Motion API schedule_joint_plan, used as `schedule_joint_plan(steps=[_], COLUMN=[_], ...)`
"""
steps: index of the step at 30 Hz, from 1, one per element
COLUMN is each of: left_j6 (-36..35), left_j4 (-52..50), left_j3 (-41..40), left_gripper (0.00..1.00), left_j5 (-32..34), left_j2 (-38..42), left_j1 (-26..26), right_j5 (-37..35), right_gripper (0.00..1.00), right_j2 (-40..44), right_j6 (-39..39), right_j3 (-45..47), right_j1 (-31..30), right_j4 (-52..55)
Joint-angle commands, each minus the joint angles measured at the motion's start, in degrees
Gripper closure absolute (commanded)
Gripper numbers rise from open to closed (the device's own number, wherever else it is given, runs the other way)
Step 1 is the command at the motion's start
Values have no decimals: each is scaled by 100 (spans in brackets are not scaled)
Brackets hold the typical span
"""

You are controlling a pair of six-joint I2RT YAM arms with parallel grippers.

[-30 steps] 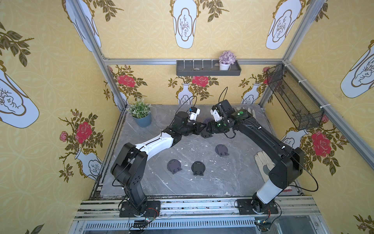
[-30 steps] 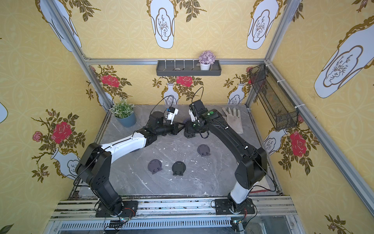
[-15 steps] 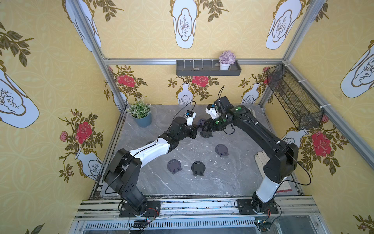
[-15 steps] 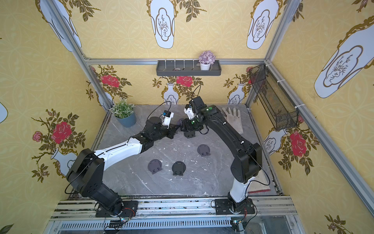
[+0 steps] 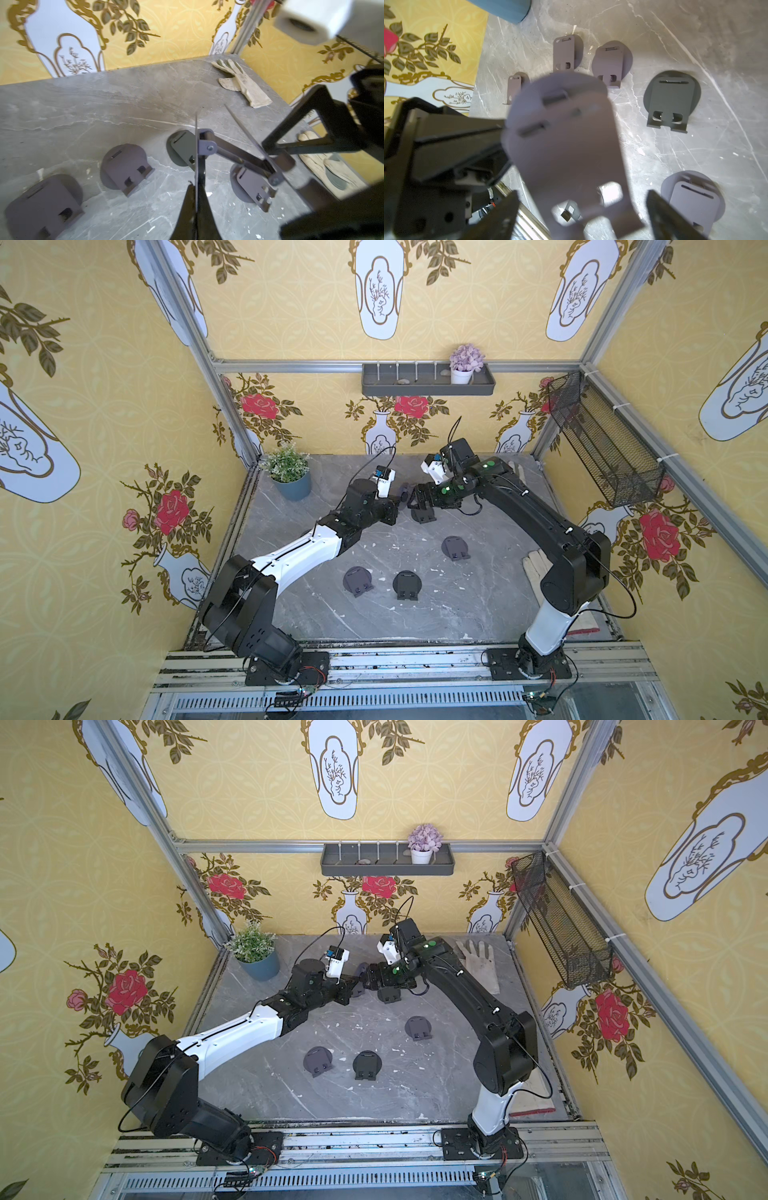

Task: Open the phone stand

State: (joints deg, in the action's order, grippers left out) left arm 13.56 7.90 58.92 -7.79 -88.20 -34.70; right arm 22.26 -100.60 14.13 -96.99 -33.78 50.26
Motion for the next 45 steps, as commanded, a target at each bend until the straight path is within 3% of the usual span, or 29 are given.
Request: schedule_joint_plan(steps=[1, 14, 28, 45], left_j6=[41, 87, 147, 516], left_j4=[-69, 96, 270, 831], left_j3=[-1, -384, -600, -925], left_gripper=[100, 100, 100, 100], left_j5=[92, -247, -750, -1167], left_j2=[26, 353, 555, 697], left_j1=[-2, -2, 40, 422], right_j5=[131, 194, 1128, 1781], right_gripper=[2, 2, 6, 9], right_j2=[52, -319, -423, -92], right_j6=[220, 136, 143, 483], right_j3=[74, -215, -104, 558], right_j1=[-11, 51, 214, 230], right_j4=[-484, -944, -1400, -2062])
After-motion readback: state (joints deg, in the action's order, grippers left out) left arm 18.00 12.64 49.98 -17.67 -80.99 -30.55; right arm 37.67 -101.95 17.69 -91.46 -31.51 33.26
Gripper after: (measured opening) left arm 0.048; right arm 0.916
